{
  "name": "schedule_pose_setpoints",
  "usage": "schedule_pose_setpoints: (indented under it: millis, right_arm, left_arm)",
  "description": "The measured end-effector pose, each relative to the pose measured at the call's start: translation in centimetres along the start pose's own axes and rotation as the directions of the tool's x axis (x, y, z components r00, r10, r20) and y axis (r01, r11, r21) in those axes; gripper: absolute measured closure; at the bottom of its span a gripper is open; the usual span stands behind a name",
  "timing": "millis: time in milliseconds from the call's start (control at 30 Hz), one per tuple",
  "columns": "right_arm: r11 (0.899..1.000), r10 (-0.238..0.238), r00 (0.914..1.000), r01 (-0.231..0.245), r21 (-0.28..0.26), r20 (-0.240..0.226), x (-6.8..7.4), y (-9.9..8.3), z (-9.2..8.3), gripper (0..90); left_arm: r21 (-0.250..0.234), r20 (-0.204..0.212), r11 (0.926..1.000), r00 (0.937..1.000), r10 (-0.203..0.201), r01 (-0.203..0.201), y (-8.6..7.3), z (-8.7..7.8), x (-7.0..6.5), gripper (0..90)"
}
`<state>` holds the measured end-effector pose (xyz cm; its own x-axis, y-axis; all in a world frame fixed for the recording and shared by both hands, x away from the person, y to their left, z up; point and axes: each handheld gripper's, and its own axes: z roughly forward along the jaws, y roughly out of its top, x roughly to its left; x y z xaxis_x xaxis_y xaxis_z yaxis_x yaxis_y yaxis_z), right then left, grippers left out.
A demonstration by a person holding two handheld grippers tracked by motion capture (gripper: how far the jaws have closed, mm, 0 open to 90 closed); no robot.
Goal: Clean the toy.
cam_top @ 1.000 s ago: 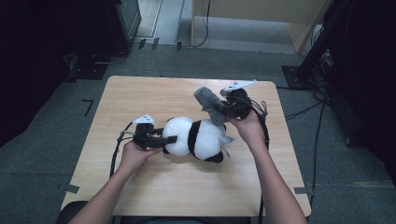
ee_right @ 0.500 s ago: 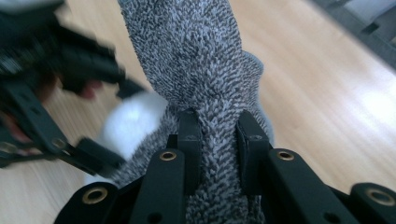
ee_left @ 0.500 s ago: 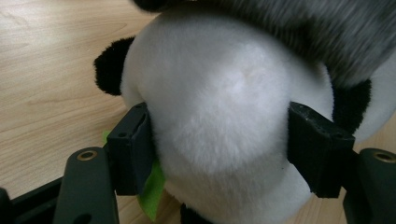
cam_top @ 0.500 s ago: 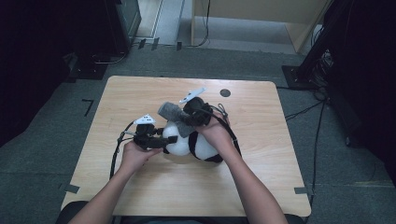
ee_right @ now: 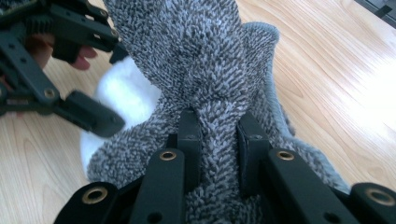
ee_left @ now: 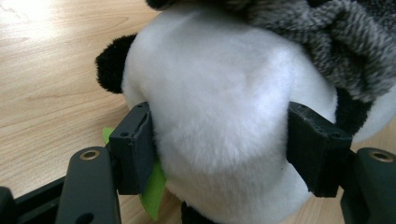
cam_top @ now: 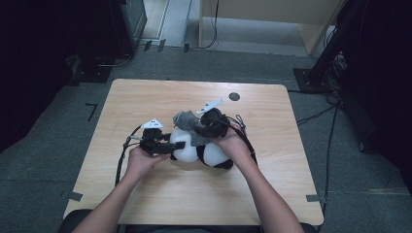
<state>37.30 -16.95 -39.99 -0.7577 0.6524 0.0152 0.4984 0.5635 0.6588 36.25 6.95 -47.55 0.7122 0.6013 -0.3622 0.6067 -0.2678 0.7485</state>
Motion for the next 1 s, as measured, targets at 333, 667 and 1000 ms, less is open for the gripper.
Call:
schedule_pose_setpoints:
  millis: [333, 667, 1000]
  right_arm:
    - [1.000, 0.001, 0.9981, 0.000, -0.022, 0.062, -0.9, -1.9, -2.2, 76.2]
    - [0.992, 0.092, 0.9909, -0.083, -0.094, 0.098, -3.0, -4.6, -4.5, 76.0]
    - [0.968, 0.211, 0.9705, -0.190, -0.166, 0.116, -5.0, -8.3, -6.1, 75.8]
  left_arm:
    - [0.011, 0.001, 0.9999, 0.9999, -0.011, 0.011, 0.2, 0.1, 0.0, 31.5]
    - [0.005, 0.006, 0.9997, 0.9997, -0.022, 0.022, 0.2, 0.1, 0.1, 31.5]
    - [0.004, 0.017, 0.9993, 0.9992, -0.037, 0.037, 0.1, 0.1, 0.2, 31.5]
